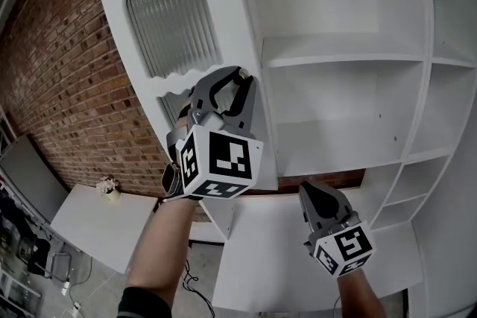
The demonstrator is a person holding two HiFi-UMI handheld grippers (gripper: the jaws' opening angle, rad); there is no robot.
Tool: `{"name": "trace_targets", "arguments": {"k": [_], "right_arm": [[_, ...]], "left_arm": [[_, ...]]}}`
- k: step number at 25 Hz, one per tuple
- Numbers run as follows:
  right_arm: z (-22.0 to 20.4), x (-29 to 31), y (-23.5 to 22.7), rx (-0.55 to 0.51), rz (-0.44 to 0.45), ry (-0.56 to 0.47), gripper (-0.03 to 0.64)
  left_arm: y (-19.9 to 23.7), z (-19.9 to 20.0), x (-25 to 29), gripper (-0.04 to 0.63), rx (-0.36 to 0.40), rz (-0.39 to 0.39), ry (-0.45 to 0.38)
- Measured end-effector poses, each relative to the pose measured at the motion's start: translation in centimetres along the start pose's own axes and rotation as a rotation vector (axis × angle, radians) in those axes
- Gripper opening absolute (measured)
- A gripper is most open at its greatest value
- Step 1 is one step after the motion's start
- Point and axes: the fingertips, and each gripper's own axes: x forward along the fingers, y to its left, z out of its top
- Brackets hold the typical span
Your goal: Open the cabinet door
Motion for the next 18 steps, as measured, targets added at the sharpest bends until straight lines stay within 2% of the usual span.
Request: {"name": "trace_targets", "arguments": {"k": [18], "right_arm": [[-1.1, 0.2, 1.2, 0.048, -0.043, 0.037, 0.003]], "left_arm": [[1.0, 1.1, -5.5, 0.077, -0.049, -0.059, -0.103]]}}
